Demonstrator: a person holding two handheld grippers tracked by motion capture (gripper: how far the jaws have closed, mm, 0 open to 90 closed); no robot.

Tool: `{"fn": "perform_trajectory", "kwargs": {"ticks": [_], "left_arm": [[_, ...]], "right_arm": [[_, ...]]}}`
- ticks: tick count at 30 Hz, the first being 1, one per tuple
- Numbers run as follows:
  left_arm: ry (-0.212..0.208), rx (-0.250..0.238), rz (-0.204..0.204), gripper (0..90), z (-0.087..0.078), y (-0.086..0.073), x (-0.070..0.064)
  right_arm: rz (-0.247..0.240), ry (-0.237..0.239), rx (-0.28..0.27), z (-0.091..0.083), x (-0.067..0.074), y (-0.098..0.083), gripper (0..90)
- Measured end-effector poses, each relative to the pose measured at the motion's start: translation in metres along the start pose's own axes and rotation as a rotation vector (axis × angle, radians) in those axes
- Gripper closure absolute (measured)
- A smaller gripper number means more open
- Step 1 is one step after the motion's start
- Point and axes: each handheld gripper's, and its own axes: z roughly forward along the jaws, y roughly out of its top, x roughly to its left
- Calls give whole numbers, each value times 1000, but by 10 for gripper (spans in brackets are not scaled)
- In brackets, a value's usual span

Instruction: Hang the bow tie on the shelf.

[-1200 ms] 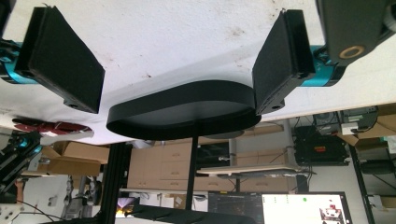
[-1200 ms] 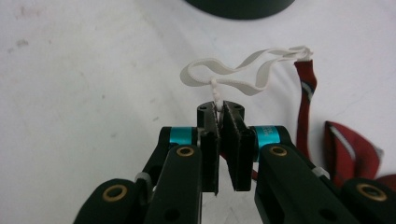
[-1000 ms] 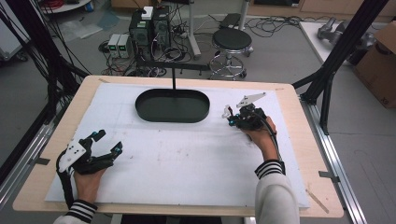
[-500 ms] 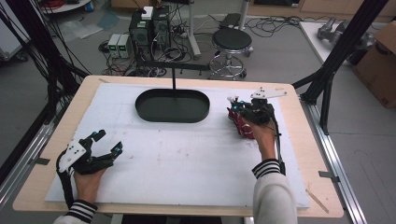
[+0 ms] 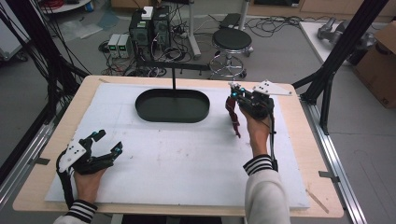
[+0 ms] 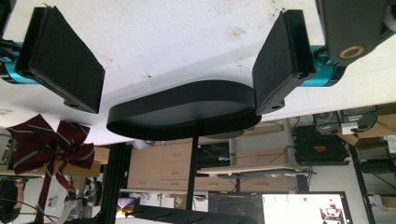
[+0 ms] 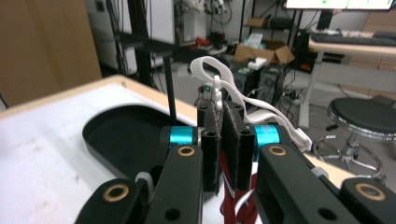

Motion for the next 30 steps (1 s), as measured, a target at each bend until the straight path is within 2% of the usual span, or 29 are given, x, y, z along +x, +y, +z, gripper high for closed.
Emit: {"fn": "perform_trajectory", "kwargs": {"ticks": [3,11,14,24,30], "left_arm": [[0,2,0,174,0,0,0],[0,2,0,174,0,0,0],[0,2,0,174,0,0,0],[1,3,-2,175,0,0,0],[3,0,-6,175,0,0,0]], "right_arm": [[-21,-11,-20,3,6,8,855],[-15,-4,-63,13,20,22,855],[-15,0,-81,21,30,30,855],[-39,16,-83,49,56,43,855],[-26,27,-68,65,65,48,855]]}}
